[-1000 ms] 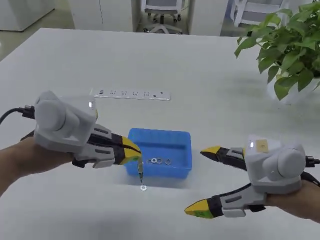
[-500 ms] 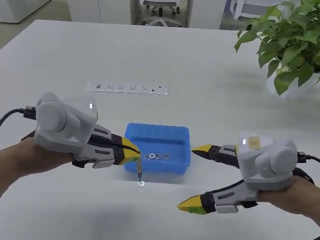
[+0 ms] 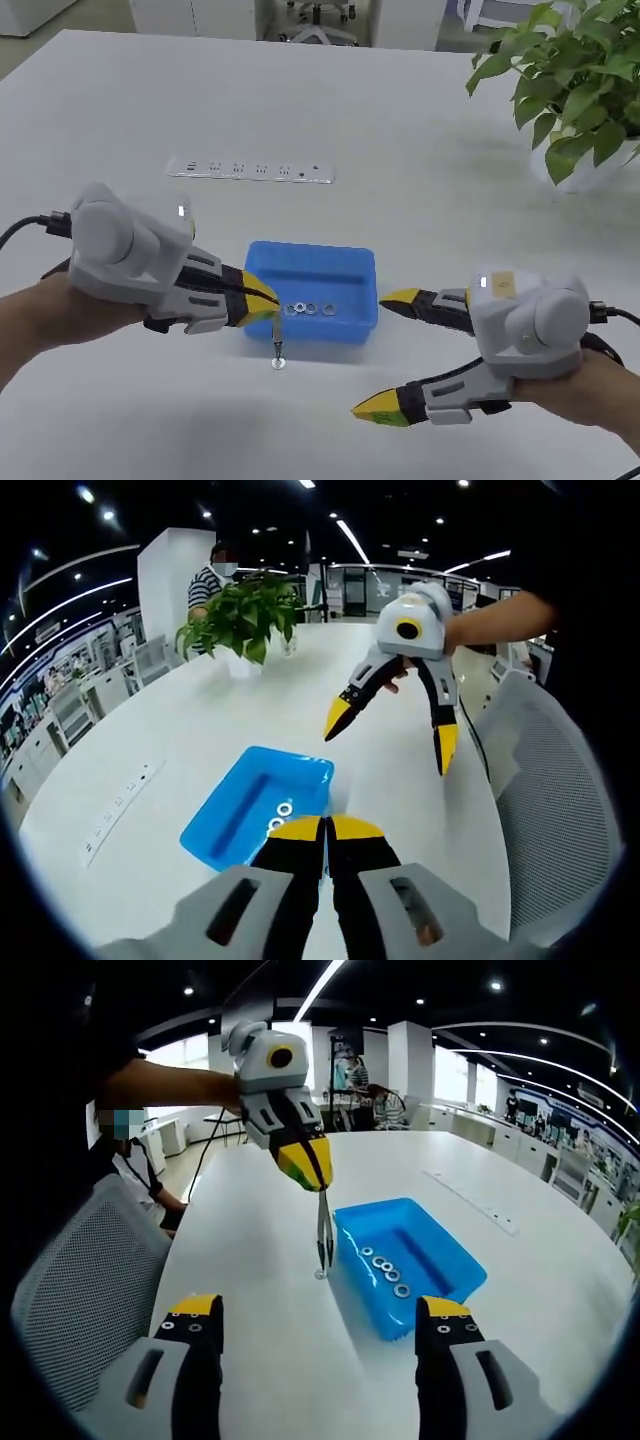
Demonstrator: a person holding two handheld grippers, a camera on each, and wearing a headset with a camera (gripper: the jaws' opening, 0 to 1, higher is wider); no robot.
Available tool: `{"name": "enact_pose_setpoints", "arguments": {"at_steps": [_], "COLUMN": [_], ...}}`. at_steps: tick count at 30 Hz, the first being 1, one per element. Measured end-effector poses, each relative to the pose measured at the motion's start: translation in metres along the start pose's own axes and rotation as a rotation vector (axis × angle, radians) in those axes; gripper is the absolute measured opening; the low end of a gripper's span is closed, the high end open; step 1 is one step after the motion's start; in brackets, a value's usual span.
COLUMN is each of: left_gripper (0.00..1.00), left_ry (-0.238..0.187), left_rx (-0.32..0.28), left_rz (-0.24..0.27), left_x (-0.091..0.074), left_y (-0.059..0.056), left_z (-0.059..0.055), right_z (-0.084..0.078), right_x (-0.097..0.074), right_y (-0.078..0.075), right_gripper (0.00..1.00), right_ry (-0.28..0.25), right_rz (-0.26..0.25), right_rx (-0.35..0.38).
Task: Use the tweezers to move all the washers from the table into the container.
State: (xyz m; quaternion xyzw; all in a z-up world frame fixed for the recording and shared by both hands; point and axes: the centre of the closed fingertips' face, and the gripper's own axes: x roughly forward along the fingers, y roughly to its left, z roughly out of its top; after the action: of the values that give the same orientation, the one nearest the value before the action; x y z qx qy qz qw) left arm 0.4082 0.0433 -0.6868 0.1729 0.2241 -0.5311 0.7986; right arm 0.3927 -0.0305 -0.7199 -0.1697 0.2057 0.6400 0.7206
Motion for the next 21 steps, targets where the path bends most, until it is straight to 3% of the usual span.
{"name": "enact_pose_setpoints", "arguments": {"at_steps": [21], "left_gripper": [0.05], "left_ry": [0.007], "left_rx": [0.01], "left_rz": [-0.003], "left_x": [0.0019], "left_y": [0.0009], "left_z": [-0.0045], "right_z": [-0.0008], "right_x": [0.001], "right_y": [-0.0002], "right_gripper": [0.77], "right_ry": [0.0], "right_rz": [0.008], "right_rx": [-0.005]}}
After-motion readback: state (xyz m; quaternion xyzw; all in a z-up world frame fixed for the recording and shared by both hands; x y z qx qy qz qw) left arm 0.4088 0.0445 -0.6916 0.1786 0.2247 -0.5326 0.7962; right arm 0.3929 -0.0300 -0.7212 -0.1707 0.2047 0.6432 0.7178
